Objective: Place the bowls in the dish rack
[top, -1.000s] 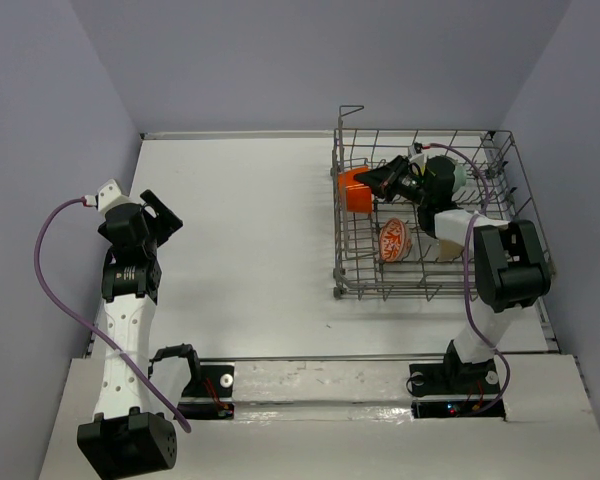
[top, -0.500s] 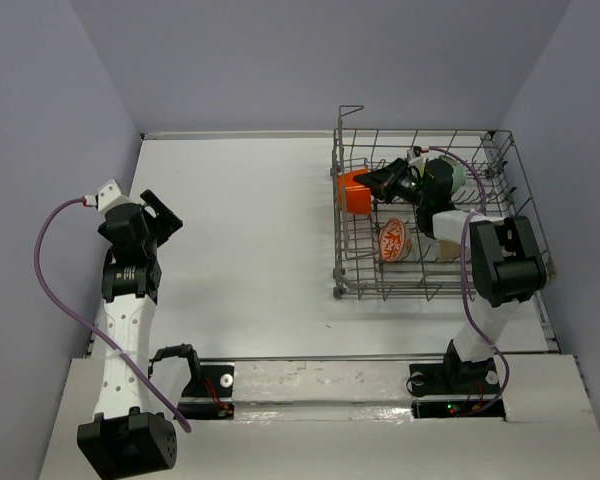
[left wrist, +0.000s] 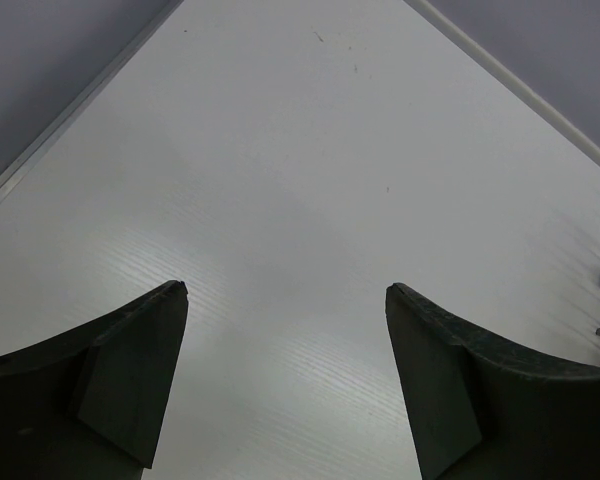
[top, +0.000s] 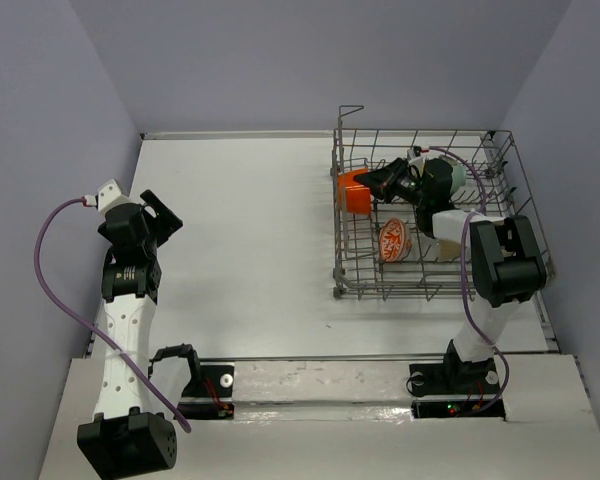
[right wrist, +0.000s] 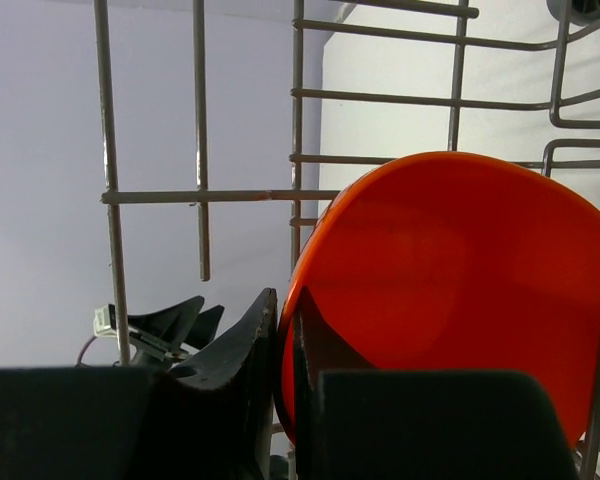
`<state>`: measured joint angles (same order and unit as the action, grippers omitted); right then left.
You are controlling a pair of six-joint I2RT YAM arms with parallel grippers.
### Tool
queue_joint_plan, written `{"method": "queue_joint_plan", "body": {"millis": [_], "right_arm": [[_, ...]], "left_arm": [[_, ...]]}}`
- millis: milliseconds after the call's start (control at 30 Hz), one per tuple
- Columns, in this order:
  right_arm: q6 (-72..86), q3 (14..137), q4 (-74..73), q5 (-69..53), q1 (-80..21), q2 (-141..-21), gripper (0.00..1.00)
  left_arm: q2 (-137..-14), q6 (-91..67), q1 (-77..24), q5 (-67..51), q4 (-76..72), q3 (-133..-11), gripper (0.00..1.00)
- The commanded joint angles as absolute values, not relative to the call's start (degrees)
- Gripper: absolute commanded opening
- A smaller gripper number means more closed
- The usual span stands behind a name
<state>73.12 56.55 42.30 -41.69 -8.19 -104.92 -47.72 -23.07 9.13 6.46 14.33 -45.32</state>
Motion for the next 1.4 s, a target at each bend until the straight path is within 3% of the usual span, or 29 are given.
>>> {"method": "queue_joint_plan", "body": {"millis": [0,133,333,1367], "right_arm": [[66.7,58.4,32.0,-40.9,-9.6,-102.7,0.1],[62.5,59.4,26.6,-38.1,-9.6,-101.3,0.22],[59.4,60.6,20.3,-35.1,-9.6,-100.7,0.28],[49.7,63.9,4.0,-22.0,-9.1,-95.5,0.33]], "left_arm": [[-47.3,-22.7,9.7,6.2,11.8,-44.6,0.89],[-47.5,-22.7,9.7,6.2,11.8,-44.6,0.89],[-47.5,-22.7,9.7,6.1,11.8,-44.6,0.89],[-47.3,-22.7,9.6,5.8,11.7,-44.5,0.89]]}}
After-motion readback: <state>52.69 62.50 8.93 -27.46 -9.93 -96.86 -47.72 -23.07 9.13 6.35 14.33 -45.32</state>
